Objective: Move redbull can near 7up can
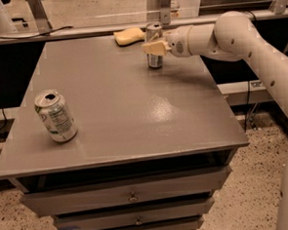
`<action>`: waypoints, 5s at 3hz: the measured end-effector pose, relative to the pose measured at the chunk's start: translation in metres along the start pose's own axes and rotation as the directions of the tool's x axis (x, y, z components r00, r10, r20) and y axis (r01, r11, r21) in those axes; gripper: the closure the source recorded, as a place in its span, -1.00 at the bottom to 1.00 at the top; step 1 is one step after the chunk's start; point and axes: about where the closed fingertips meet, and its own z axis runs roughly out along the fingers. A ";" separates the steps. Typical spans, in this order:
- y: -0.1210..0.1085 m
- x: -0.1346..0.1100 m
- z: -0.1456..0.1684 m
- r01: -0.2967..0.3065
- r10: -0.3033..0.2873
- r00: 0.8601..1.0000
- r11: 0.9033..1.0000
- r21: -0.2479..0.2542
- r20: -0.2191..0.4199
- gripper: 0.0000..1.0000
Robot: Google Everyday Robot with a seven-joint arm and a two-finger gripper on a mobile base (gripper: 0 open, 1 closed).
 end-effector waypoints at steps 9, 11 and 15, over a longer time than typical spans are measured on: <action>0.276 -0.040 -0.014 0.105 -0.057 0.991 0.894 -0.435 0.121 1.00; 0.320 -0.011 -0.023 0.100 -0.018 0.988 0.828 -0.551 0.152 1.00; 0.346 0.003 -0.015 0.138 -0.058 0.987 0.779 -0.611 0.149 -0.28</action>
Offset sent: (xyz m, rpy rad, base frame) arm -0.0125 -0.0067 0.0232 0.0178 -0.0026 -0.0201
